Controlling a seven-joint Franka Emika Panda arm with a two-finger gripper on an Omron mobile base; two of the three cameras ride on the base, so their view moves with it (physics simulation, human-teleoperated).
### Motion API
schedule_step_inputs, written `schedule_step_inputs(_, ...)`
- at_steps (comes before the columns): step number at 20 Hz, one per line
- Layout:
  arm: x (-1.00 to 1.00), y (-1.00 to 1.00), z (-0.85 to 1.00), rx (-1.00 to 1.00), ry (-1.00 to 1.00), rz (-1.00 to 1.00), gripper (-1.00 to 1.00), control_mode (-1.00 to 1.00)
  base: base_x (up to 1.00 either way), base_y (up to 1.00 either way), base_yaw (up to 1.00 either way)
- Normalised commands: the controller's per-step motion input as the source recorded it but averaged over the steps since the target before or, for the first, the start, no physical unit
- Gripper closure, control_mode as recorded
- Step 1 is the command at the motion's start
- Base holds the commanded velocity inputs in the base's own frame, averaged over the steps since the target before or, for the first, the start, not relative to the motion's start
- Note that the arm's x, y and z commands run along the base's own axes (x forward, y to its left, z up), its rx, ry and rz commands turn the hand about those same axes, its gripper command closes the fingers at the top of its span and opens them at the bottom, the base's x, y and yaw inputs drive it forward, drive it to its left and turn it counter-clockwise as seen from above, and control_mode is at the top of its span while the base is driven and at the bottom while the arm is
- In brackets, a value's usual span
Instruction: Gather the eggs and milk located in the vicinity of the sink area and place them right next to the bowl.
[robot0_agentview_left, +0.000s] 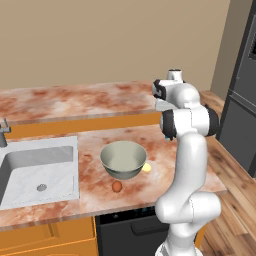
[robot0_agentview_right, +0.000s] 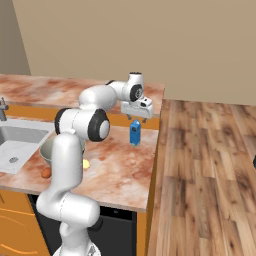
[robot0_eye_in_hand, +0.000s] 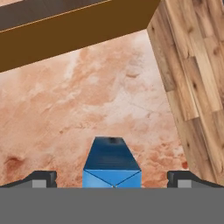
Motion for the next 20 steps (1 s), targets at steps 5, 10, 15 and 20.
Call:
schedule_step_inputs(5,-0.06,0.0,-0.18,0.0,0.03,-0.07,-1.0,-1.0,0.0,0.0,0.0)
schedule_step_inputs(10,-0.11,0.0,-0.13,0.0,0.0,-0.06,-1.0,-1.0,0.0,0.0,0.0)
schedule_step_inputs(15,-0.01,0.0,0.04,0.0,0.0,-0.02,-1.0,-1.0,0.0,0.0,0.0)
schedule_step_inputs(20,0.0,0.0,0.21,0.0,0.0,0.0,-1.0,-1.0,0.0,0.0,0.0)
